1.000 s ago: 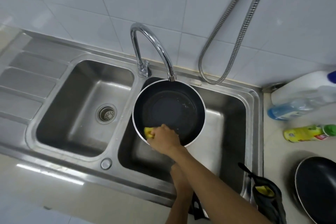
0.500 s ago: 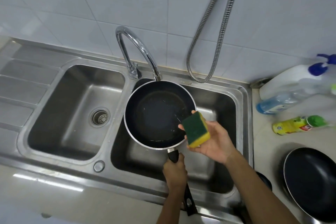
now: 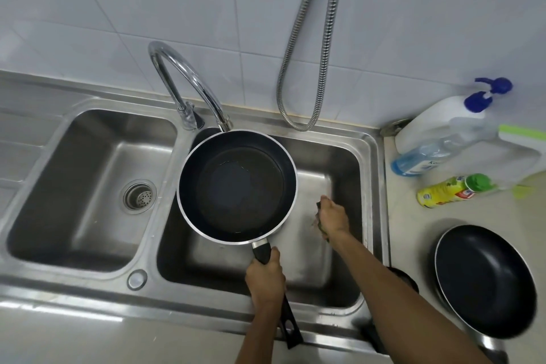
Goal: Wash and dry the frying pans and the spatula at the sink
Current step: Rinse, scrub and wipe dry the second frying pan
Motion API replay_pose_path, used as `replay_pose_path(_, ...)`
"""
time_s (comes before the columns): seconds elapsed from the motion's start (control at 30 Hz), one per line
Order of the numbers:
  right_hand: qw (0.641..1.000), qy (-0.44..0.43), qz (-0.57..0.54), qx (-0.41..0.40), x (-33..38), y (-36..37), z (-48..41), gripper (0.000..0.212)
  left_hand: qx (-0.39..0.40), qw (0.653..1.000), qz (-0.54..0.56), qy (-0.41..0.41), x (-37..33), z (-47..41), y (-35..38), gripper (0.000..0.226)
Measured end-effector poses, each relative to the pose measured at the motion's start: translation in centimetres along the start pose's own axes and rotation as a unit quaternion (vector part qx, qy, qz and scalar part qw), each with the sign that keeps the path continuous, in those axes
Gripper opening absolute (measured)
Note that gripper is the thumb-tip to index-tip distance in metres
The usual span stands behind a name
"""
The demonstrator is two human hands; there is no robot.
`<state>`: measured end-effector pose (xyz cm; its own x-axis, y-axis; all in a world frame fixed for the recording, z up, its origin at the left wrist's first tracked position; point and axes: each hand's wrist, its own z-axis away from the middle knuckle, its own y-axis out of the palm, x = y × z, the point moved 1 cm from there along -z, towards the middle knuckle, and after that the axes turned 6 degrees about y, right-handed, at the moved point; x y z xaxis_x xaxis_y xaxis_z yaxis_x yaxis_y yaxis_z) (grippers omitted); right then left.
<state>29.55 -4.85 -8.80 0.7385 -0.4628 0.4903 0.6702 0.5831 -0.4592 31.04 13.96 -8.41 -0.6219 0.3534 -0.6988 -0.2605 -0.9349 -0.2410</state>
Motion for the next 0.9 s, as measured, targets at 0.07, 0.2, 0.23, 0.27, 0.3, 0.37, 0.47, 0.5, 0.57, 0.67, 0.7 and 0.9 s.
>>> replay_pose_path(0.07, 0.996, -0.028, 0.070, -0.041, 0.2, 0.2, -0.2, 0.051, 0.000, 1.000, 0.005, 0.005, 0.0, 0.0, 0.0, 0.037)
replay_pose_path(0.2, 0.987, -0.059, 0.139, -0.061, 0.6, 1.1, -0.3, 0.047, -0.001, 1.000, -0.008, 0.012, 0.0, -0.1, -0.1, 0.038)
replay_pose_path(0.23, 0.986, -0.057, 0.141, -0.063, 0.5, 1.2, -0.2, 0.047, -0.003, 1.000, -0.008, 0.014, -0.1, 0.0, -0.2, 0.037)
replay_pose_path(0.27, 0.986, -0.059, 0.144, -0.068, 0.3, 1.2, -0.1, 0.047, -0.002, 1.000, -0.007, 0.016, -0.1, 0.1, -0.2, 0.036)
replay_pose_path(0.3, 0.984, -0.063, 0.156, -0.064, 0.3, 1.3, 0.0, 0.047, -0.001, 1.000, -0.005, 0.018, -0.1, 0.1, -0.2, 0.035)
replay_pose_path(0.37, 0.981, -0.071, 0.176, -0.044, 0.4, 1.3, 0.2, 0.045, -0.002, 1.000, -0.015, 0.021, -0.2, 0.2, -0.2, 0.035)
replay_pose_path(0.47, 0.980, -0.068, 0.181, -0.052, 0.3, 1.4, 0.0, 0.042, 0.002, 1.000, -0.011, 0.021, -0.2, 0.1, -0.2, 0.034)
replay_pose_path(0.5, 0.985, -0.062, 0.158, -0.042, 0.3, 1.5, 0.1, 0.047, 0.000, 1.000, -0.008, 0.017, -0.2, 0.1, -0.2, 0.034)
replay_pose_path(0.57, 0.993, -0.067, 0.095, -0.012, 0.2, 1.5, 0.4, 0.054, -0.006, 1.000, -0.003, 0.011, -0.3, 0.2, -0.2, 0.034)
replay_pose_path(0.67, 0.987, -0.133, 0.085, 0.011, 0.2, 0.6, 0.9, 0.047, -0.003, 1.000, 0.001, 0.009, -0.2, 0.1, -0.3, 0.033)
replay_pose_path(0.7, 0.982, -0.160, 0.100, -0.007, 0.2, -0.1, 1.3, 0.047, 0.000, 1.000, 0.001, 0.008, -0.1, 0.1, -0.2, 0.032)
replay_pose_path(0.9, 0.859, -0.336, 0.198, -0.333, 0.9, -7.8, 3.1, 0.035, 0.008, 1.000, 0.000, 0.001, 0.7, -0.5, -0.1, 0.029)
